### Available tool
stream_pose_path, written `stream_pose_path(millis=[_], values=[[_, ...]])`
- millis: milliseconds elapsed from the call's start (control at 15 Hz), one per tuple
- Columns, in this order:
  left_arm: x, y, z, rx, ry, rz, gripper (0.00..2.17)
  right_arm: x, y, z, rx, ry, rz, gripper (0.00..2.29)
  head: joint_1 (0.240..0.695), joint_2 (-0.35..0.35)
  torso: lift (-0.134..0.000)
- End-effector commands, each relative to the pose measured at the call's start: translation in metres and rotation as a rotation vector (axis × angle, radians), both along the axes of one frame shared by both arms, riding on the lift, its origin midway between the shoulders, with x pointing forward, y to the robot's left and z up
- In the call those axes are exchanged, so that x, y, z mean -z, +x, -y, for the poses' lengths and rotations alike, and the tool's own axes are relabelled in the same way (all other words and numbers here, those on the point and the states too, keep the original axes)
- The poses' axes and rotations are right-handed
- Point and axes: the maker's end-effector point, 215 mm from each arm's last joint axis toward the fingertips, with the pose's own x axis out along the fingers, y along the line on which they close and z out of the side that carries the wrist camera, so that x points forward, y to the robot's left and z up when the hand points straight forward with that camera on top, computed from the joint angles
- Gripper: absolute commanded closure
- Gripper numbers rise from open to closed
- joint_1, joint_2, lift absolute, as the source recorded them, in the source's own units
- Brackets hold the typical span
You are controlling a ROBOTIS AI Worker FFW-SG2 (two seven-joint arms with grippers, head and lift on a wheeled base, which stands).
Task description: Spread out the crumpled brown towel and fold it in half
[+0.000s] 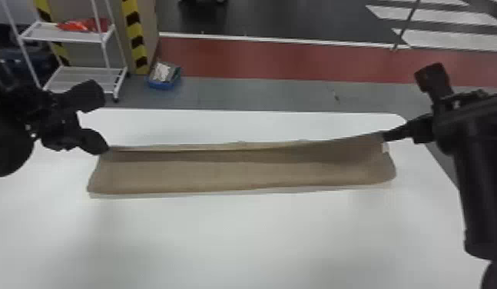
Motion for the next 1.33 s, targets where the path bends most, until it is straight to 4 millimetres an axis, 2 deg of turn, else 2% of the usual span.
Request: stream_pose_path(millis=[0, 133, 333, 467, 533, 600, 933, 1267], values=[[-0.001, 0.005, 0.003, 0.001, -0.013, 0.033, 1.09, 0.000, 0.005, -0.008, 0.007, 0.003, 0.007, 0.47, 0.694, -0.110, -0.123], [-0.008, 0.011, 0.006, 0.017, -0.032, 0.075, 0.68, -0.003, 0.010, -0.014, 0.013, -0.001, 0.017, 0.42, 0.690, -0.107, -0.123], [-0.011, 0.013, 0.009, 0.022, -0.046, 0.089, 0.64, -0.003, 0.011, -0.015, 0.020, 0.002, 0.015, 0.42, 0.679, -0.101, -0.123], [-0.015, 0.016, 0.005, 0.014, -0.062, 0.110, 0.39, -0.001, 0.008, -0.014, 0.029, 0.010, 0.007, 0.42, 0.678, -0.102, -0.123], [-0.017, 0.018, 0.003, -0.001, -0.075, 0.128, 0.13, 0.000, 0.007, -0.012, 0.036, 0.015, 0.006, 0.42, 0.677, -0.101, -0.123], [-0.019, 0.021, -0.001, -0.015, -0.081, 0.146, 0.07, 0.002, 0.004, -0.010, 0.049, 0.023, 0.001, 0.42, 0.676, -0.100, -0.123], [-0.036, 0.020, -0.014, -0.107, -0.250, 0.214, 0.07, 0.026, -0.026, 0.014, 0.148, 0.089, -0.047, 0.42, 0.682, -0.106, -0.123], [-0.051, 0.000, -0.027, -0.238, -0.436, 0.305, 0.11, 0.027, -0.038, 0.030, 0.189, 0.131, -0.011, 0.42, 0.693, -0.113, -0.123]])
